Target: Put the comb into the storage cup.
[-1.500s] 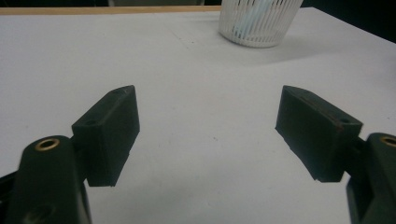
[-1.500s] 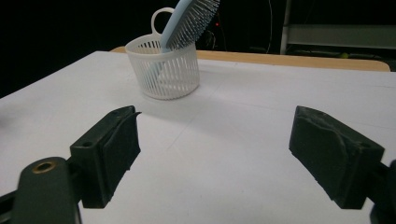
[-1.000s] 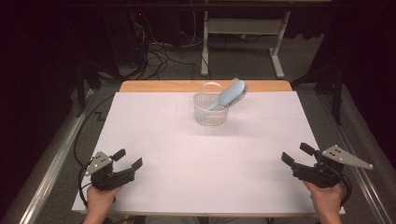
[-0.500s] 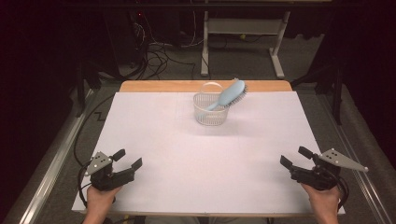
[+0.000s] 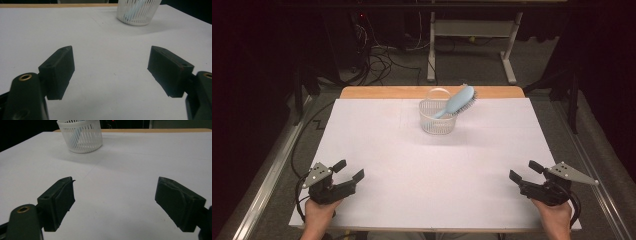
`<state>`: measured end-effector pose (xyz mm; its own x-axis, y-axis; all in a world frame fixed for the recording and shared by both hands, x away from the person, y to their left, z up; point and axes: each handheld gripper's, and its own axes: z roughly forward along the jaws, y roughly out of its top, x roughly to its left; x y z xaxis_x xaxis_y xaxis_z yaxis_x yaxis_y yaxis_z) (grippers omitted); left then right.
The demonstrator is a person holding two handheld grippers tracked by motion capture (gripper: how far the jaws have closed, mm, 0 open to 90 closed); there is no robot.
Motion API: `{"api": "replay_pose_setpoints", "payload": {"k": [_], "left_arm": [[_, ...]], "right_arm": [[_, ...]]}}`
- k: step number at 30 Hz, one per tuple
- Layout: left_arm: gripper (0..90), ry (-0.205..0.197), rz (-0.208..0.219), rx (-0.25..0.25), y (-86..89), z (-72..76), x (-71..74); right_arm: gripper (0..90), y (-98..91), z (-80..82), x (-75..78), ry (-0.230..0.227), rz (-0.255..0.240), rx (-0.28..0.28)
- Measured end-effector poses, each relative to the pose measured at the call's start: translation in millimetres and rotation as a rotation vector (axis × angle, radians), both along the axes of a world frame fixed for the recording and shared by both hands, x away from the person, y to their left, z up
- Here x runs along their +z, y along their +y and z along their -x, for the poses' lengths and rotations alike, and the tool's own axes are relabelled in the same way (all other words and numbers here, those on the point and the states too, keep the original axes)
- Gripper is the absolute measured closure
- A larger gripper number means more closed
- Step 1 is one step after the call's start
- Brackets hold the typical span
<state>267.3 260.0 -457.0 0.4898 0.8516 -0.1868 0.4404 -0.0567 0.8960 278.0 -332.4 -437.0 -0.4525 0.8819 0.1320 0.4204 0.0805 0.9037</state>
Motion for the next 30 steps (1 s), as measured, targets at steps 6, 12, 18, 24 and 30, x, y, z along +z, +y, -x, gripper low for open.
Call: {"api": "replay_pose_setpoints", "payload": {"k": [6, 12, 18, 24, 30], "left_arm": [[21.0, 0.003, 0.003, 0.001, 0.3, -0.4, -0.3], [21.0, 0.004, 0.003, -0.002, 0.4, -0.4, -0.5], [21.0, 0.005, 0.003, -0.002, 0.7, -0.6, -0.6], [21.0, 0.004, 0.002, -0.004, -1.0, 0.1, -0.5], [21.0, 0.006, 0.004, -0.005, -0.8, 0.0, -0.5]], "right_arm": [[16.4, 3.4, -2.7, -7.1, 0.017, 0.005, 0.001], [16.4, 6.5, -3.7, -11.6, 0.031, 0.011, 0.009], [16.4, 5.3, -1.6, -15.3, 0.035, 0.008, 0.003], [16.4, 3.6, 1.6, -17.3, 0.026, 0.009, -0.005], [16.4, 4.1, 5.3, -20.2, 0.032, 0.037, -0.01]]}}
